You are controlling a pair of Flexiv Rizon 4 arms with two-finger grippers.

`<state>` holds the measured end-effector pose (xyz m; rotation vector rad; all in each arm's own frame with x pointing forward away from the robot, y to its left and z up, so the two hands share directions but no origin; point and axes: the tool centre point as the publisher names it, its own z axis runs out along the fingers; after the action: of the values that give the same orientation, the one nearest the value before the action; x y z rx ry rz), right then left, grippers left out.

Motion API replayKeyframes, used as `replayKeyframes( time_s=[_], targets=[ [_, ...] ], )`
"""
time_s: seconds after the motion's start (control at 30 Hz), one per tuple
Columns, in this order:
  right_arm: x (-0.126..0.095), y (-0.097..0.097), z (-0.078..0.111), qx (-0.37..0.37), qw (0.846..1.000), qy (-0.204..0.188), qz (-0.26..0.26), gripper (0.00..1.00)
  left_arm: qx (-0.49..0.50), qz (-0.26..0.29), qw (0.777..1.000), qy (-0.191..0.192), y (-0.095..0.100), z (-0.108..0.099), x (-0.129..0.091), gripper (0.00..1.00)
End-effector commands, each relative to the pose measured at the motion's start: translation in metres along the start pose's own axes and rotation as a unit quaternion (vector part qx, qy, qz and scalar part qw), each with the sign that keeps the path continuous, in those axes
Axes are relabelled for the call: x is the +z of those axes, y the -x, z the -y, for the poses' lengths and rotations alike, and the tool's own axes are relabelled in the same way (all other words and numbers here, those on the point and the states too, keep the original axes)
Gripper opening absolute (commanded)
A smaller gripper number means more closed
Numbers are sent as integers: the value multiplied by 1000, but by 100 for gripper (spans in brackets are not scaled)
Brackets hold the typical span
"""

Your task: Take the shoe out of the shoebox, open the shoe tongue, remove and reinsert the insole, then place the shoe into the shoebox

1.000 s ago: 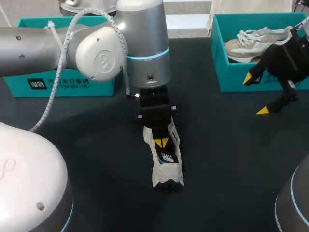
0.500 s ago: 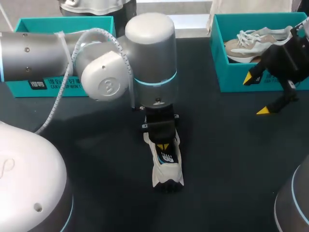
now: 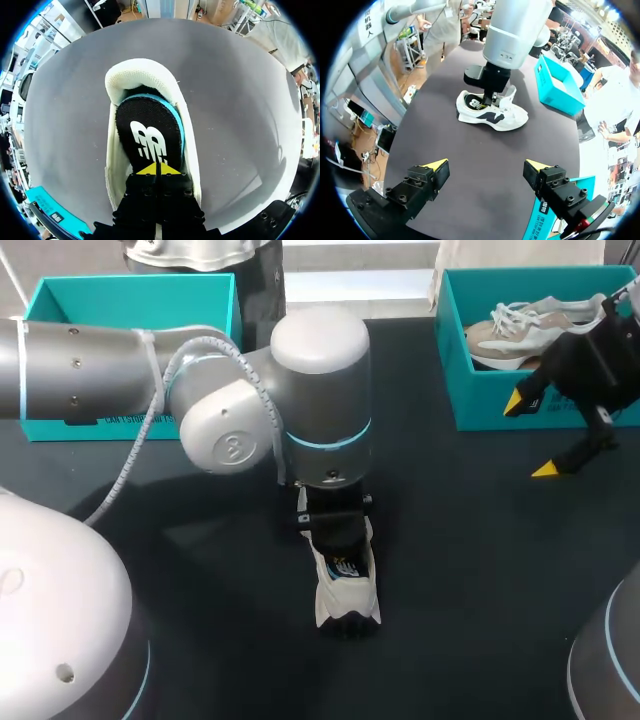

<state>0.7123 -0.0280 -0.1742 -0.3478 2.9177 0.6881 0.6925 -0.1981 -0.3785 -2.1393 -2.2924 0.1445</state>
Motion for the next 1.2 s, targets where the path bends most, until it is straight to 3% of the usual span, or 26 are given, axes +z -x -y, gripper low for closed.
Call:
replayKeyframes(
  time_s=[0.03, 0.17, 0.27, 0.47, 0.8, 1.03, 1.2],
  targets=[
    [1, 2, 0, 1, 1000, -1, -2, 100, 1, 3, 1000, -1, 0, 3, -8, 0],
    [1, 2, 0, 1, 1000, -1, -2, 100, 9, 22, 1000, -7, -2, 11, -28, 0],
    [1, 2, 0, 1, 1000, -1, -2, 100, 20, 28, 999, -21, 1, 21, -32, 0],
    [1, 2, 0, 1, 1000, -1, -2, 100, 27, 22, 999, -34, 10, 35, -10, 0],
    [1, 2, 0, 1, 1000, -1, -2, 100, 17, 1, 999, -43, 15, 32, 23, 0],
    [1, 2, 0, 1, 1000, -1, -2, 100, 19, 28, 998, -46, 5, 36, -10, 0],
    [1, 2, 0, 1, 1000, -1, -2, 100, 37, 29, 997, -68, 12, 46, -7, 0]
  ],
)
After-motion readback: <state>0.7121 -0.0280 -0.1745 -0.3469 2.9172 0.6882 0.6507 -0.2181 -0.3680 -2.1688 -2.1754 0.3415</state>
